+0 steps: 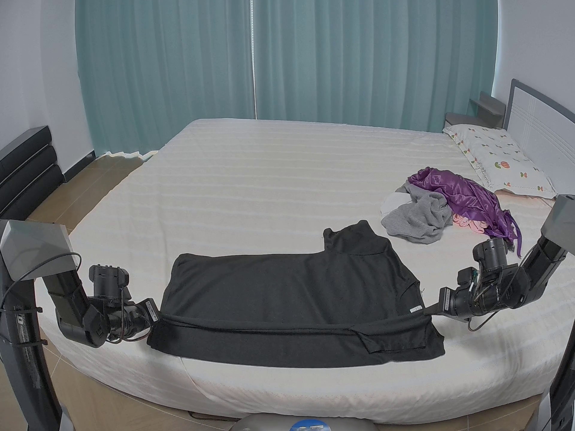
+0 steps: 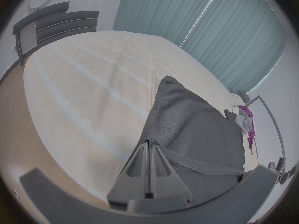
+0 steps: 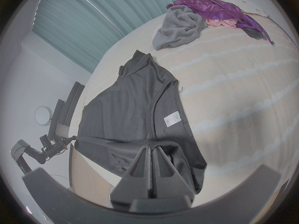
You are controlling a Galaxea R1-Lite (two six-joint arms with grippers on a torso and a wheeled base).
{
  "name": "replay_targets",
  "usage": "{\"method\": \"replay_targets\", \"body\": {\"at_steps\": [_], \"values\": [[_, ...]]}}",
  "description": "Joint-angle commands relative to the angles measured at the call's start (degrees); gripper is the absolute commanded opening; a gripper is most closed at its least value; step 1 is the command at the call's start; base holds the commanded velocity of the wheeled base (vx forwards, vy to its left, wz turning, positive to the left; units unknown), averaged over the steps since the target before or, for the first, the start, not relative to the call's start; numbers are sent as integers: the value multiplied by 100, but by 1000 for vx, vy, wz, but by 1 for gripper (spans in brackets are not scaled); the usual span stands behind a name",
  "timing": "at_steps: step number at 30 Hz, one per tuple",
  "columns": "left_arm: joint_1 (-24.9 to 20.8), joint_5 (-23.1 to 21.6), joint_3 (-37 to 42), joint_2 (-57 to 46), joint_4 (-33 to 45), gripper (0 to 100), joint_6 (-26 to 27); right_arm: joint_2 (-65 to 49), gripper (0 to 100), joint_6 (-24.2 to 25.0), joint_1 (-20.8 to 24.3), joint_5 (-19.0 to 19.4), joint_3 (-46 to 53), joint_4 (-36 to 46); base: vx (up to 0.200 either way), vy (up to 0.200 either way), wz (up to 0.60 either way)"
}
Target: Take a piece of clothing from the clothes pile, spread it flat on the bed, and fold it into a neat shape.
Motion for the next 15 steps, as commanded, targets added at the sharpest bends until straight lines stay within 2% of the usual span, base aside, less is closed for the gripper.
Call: {"method": "replay_targets", "body": {"at_steps": [1,5,6,13,15], "values": [[-64,1,-107,238,-11,0,-41,247,0,94,43,-34,-137,-7,0,0,0],[-99,1,-133,238,-20,0,-120,309,0,173,69,-60,-163,-25,0,0,0],[-99,1,-142,238,-20,100,-146,309,100,173,69,-60,-163,-25,0,0,0],[-99,1,-133,185,-37,100,-401,115,100,243,69,-34,-5,-25,0,0,0],[-90,1,-63,62,-37,100,-463,-131,100,437,69,10,188,-95,0,0,0]]}}
